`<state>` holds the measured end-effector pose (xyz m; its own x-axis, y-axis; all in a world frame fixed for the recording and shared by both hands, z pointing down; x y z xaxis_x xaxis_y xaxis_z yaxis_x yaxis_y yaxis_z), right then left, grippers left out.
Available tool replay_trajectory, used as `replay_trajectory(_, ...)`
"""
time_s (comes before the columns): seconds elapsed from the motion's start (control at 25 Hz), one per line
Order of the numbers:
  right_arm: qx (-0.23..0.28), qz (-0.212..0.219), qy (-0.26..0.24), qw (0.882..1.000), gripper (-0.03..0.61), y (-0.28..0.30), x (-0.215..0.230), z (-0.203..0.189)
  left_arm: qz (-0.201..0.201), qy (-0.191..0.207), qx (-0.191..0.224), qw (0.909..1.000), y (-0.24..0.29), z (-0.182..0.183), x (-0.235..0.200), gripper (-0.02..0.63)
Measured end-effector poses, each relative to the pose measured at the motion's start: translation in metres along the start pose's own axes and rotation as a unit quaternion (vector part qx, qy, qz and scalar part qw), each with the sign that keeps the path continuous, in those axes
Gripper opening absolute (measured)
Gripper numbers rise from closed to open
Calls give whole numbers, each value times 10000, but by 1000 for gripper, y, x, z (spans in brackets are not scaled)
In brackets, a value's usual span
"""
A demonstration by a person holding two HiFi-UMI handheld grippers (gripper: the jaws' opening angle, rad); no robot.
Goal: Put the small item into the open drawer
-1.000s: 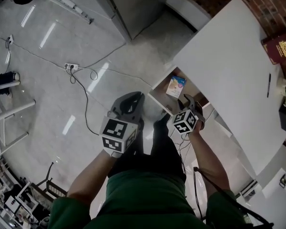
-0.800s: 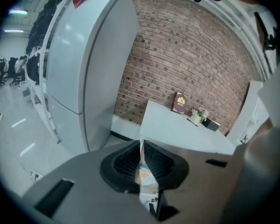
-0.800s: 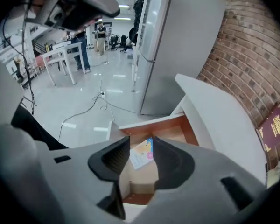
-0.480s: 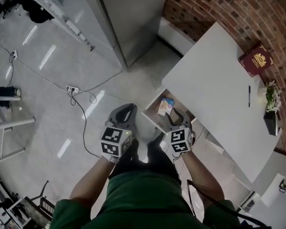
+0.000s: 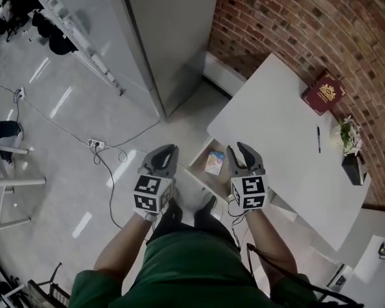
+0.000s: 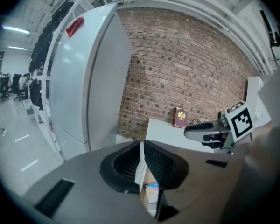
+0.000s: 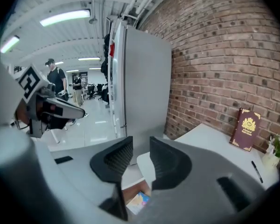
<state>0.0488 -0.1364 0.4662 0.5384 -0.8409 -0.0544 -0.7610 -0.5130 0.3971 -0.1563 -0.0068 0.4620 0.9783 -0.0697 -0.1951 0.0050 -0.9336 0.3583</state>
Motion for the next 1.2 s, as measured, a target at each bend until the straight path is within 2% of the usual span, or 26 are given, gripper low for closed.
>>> replay_trajectory(0.24,716,-249,45,9971,95,-30,17,51,-1,158,238,9996,-13,23,5,25)
replay_trajectory(0.4,1070,-364,40,9936,80,-46,24,76,-117,126,361,9992,-19,45,14,25)
replay_trajectory(0.6,1510,-378,-316,9873,21,-64,18,111,-248,126,740,9969,-28,77,23,25)
replay_trajectory(1.0,2175,-315,-684,9731,5,-88,-4,163,-574,293,1637,9844,-56,138,40,25)
replay_trajectory(1.12,2347,-296,-733,9688,5,-93,-9,175,-594,499,1889,9789,-64,153,44,25)
replay_trajectory(1.2,2422,-280,-789,9666,5,-97,-12,183,-550,811,2040,9741,-68,161,47,25)
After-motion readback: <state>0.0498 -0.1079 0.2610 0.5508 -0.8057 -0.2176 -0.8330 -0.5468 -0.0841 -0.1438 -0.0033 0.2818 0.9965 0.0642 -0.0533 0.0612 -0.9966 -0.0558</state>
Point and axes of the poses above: the fingertips, and each gripper's own axes: y forward along the fingers, x to its right, z out of its top, the point moved 8 cm from there along -y, backward along the fingers, and after that the axes turned 5 degrees about x, right-handed, at the moved point
